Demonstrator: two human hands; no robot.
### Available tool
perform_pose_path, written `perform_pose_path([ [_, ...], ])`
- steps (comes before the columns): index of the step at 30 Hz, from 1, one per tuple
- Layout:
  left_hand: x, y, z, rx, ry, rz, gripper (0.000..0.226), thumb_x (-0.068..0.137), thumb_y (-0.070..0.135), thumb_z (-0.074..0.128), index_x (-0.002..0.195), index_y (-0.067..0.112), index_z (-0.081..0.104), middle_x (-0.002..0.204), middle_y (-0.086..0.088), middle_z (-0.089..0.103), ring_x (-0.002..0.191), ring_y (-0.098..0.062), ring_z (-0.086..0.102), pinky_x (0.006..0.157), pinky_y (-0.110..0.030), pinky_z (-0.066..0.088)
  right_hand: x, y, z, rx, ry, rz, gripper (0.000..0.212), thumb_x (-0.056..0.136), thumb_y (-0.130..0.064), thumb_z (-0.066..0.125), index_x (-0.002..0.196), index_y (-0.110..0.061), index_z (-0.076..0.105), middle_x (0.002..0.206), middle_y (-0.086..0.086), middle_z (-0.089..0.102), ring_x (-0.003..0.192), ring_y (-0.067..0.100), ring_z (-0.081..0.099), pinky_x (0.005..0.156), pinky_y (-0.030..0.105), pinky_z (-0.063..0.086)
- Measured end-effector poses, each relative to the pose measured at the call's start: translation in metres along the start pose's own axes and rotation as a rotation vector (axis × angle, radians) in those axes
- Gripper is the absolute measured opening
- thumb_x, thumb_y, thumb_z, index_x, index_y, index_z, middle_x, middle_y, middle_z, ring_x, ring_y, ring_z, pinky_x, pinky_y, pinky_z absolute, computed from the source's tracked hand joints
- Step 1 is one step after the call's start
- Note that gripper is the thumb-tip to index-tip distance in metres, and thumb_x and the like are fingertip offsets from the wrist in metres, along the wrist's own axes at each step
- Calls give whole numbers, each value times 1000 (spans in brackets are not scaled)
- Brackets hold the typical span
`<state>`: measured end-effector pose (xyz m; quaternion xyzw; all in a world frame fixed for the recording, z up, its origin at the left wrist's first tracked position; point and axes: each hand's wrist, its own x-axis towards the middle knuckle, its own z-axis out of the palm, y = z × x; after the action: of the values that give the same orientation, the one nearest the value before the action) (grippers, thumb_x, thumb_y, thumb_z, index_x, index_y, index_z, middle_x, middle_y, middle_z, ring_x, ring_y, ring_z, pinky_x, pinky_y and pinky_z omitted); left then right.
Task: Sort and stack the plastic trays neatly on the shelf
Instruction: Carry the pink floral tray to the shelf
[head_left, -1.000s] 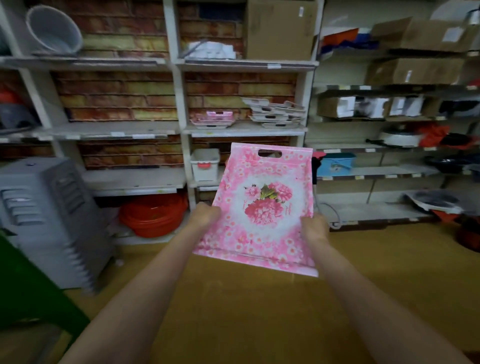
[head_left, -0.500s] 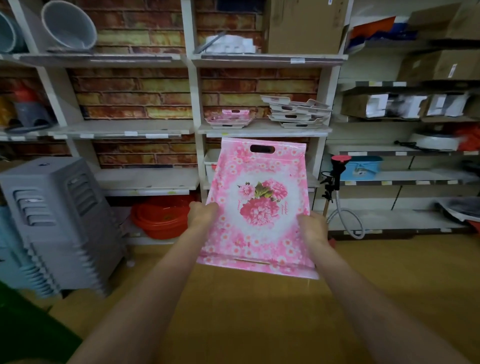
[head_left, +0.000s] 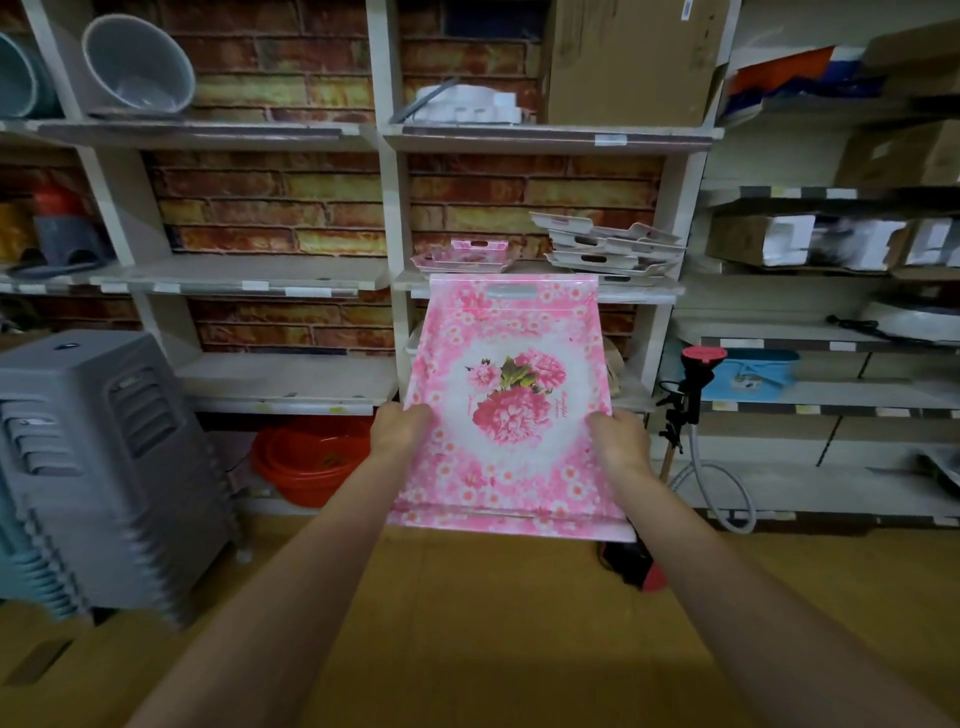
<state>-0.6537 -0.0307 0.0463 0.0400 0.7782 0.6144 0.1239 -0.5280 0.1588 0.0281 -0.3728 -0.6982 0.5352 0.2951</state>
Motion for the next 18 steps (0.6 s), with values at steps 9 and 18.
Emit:
perform_pose_path([
  [9,45,-3,13,36,155,60,34,89,16,47,120,0,51,94,-8,54,78,-21,54,63,-29,43,59,4,41,57,-23,3,20,89,-17,44,78,-14,60,72,4,57,71,25,54,63,29,41],
  [18,141,20,12,-14,181,48,19,88,20,47,103,9,49,100,-13,58,90,-30,59,81,-42,53,129,-24,102,40,-48,-15,20,87,-19,42,89,-10,60,88,14,62,80,30,59,69,39,45],
])
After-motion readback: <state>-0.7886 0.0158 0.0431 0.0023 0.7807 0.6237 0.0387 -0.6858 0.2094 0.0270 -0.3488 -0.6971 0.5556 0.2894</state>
